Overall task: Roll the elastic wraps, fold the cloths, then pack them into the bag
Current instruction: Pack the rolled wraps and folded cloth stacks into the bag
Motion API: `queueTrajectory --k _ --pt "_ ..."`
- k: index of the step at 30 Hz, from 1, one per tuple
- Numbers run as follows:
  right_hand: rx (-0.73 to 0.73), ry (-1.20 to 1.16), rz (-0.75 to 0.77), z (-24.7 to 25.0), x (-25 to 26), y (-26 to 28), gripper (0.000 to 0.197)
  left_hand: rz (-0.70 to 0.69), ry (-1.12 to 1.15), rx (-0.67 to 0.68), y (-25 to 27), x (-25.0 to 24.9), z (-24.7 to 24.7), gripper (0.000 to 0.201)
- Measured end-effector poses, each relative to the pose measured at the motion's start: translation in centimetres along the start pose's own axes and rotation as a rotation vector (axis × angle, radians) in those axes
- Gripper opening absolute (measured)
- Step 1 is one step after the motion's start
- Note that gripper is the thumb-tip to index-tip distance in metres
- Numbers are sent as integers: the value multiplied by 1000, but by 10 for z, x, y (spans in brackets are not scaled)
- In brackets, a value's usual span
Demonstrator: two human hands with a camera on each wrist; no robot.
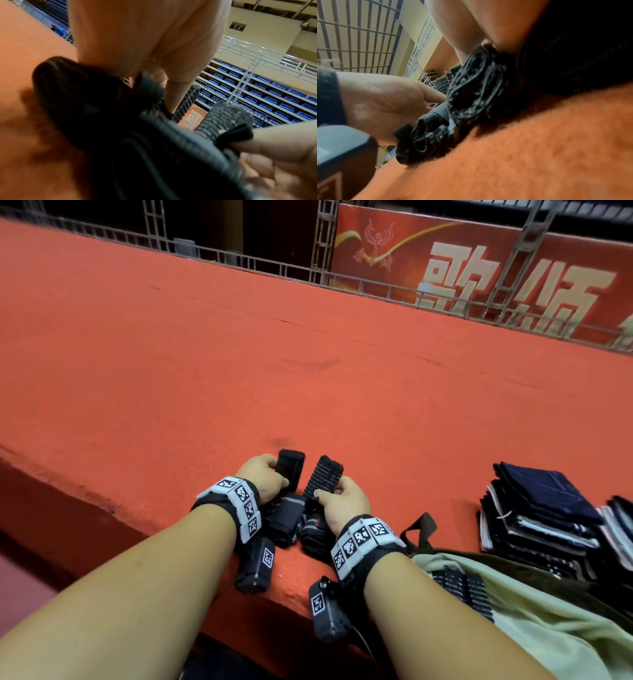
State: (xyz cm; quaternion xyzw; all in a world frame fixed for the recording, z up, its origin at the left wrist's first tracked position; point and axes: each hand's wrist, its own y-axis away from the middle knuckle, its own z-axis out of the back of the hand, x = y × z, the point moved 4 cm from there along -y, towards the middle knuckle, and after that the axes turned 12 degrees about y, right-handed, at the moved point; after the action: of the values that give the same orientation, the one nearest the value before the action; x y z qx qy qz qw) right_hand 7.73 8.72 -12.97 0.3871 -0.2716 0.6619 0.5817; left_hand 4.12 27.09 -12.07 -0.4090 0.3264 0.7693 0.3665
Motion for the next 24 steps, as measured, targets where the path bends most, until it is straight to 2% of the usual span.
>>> queueTrajectory --k 5,9,16,20,22,24 --pt "-61 -110 -27 17 8 0 8 -114 13 -90 21 -38 26 19" --pt "-92 -195 48 52 30 11 8 -177 138 -65 45 -63 29 23" --pt "-179 -123 123 155 35 43 10 -220 489 230 103 -113 -15 40" --pt "-285 -51 99 231 12 61 10 -236 578 383 137 -144 -52 30" --pt "-255 -19 64 261 -4 68 8 -239 548 437 153 -157 -71 26" --pt "-165 7 11 281 -19 79 6 -243 467 443 164 -166 -88 25"
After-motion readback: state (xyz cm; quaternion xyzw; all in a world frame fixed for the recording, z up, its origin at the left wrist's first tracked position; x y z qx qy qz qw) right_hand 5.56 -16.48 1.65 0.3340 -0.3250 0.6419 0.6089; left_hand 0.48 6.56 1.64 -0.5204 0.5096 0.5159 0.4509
